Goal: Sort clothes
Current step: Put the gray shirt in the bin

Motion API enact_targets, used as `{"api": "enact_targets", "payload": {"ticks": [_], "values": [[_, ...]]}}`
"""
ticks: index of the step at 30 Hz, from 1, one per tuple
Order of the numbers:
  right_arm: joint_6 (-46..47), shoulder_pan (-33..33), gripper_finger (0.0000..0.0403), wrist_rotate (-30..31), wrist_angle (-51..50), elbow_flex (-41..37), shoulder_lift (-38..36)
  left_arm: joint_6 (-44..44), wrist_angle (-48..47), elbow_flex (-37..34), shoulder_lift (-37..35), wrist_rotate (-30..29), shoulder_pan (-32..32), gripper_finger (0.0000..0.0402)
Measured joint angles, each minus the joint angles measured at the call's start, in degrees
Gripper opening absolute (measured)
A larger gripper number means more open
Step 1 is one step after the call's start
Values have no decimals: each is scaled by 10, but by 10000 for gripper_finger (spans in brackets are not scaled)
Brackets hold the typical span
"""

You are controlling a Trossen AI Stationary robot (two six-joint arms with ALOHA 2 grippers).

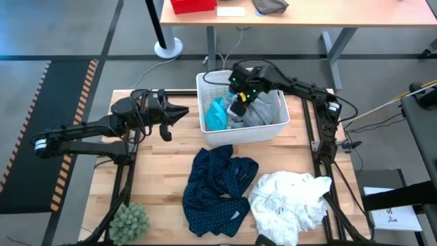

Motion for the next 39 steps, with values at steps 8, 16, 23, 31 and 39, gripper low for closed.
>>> {"api": "enact_targets", "payload": {"ticks": [8,16,23,31,39], "values": [[14,-12,3,-39,73,-114,19,0,-4,0,0,0,0,36],[16,-14,3,-45,143,-193,21,0,-5,0,0,0,0,36],[10,-13,30,-44,179,-215,20,0,-4,0,5,0,0,36],[-7,-13,115,-42,146,-169,18,2,-6,0,16,0,0,36],[-61,-12,198,-25,40,-30,8,2,-5,0,23,0,0,36]]}}
